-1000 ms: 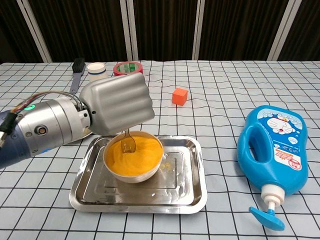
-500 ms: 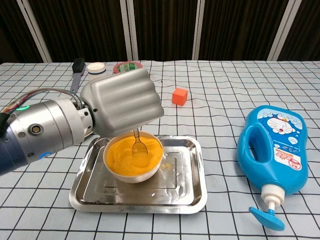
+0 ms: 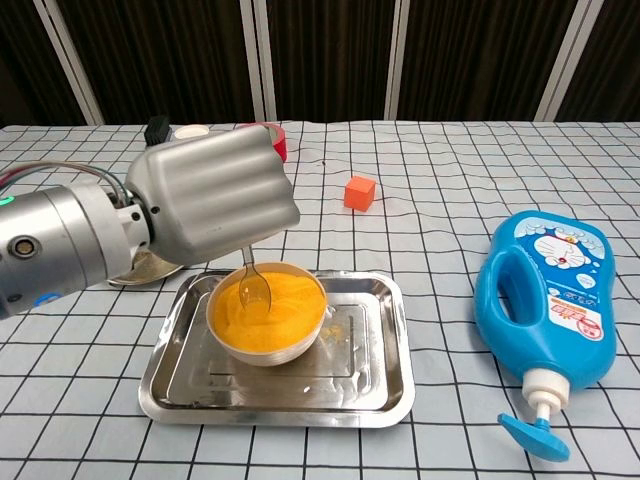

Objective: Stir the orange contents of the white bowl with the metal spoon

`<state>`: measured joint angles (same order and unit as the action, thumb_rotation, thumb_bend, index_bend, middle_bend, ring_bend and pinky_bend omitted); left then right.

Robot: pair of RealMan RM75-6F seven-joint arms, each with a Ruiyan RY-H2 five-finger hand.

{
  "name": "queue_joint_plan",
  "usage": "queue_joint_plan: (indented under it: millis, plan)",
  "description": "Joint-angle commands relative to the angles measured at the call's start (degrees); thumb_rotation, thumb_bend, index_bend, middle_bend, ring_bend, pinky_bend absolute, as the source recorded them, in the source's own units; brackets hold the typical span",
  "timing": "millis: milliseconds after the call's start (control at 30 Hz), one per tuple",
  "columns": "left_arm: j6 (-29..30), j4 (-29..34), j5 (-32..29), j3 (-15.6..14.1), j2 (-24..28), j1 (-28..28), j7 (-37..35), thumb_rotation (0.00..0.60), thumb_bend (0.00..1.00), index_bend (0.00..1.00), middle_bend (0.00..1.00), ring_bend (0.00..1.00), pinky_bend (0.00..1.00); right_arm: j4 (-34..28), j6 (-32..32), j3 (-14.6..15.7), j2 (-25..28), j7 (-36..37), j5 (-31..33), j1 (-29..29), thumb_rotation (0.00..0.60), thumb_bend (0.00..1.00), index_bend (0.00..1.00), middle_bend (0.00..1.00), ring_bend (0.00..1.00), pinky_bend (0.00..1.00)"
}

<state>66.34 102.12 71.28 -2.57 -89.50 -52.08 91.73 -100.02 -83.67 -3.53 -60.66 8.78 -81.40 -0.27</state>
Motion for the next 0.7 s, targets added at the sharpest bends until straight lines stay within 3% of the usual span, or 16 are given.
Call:
queue_joint_plan:
  millis: [33, 233, 467, 700]
  plan:
    - [-0.3, -1.02, 0.11, -0.02, 0.69, -0.25, 0.94, 0.6, 0.67, 0.85, 1.0, 1.0, 1.0, 0.01, 0.01, 0.0, 0.0, 0.0, 0.04, 0.0, 0.6, 0.2, 0.0, 0.0, 0.0, 0.0]
    - [-0.83, -2.12, 1.13, -0.36, 1.39, -0.93, 3.57, 0.6, 0.67, 0.85, 1.0, 1.0, 1.0, 0.05, 0.13, -0.02, 0.02, 0.05, 0.1, 0.04, 0.6, 0.2, 0.0, 0.0, 0.0, 0.0]
    - [-3.08, -3.88, 7.21, -1.09, 2.42, -3.43, 6.57, 0.6, 0.67, 0.85, 1.0, 1.0, 1.0, -0.01, 0.16, 0.0, 0.07, 0.11, 0.13, 0.02, 0.6, 0.2, 0.0, 0.0, 0.0, 0.0]
    - [-7.89, -5.87, 14.81, -4.57, 3.53, -5.64, 8.55, 0.6, 0.67, 0.85, 1.0, 1.0, 1.0, 0.08, 0.06, -0.13, 0.06, 0.18, 0.23, 0.02, 0.6, 0.2, 0.0, 0.0, 0.0, 0.0]
